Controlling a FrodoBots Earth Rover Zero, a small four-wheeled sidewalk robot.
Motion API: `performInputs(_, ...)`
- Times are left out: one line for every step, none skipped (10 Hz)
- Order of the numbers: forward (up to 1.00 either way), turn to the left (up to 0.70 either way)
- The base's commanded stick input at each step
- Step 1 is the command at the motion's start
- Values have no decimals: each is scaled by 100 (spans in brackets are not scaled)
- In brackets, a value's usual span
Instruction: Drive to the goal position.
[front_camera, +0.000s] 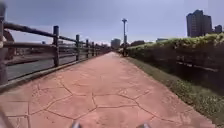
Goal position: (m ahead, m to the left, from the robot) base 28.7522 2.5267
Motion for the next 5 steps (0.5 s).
performInputs(85, 0)
performInputs(85, 0)
performInputs(85, 0)
performInputs(85, 0)
performInputs(85, 0)
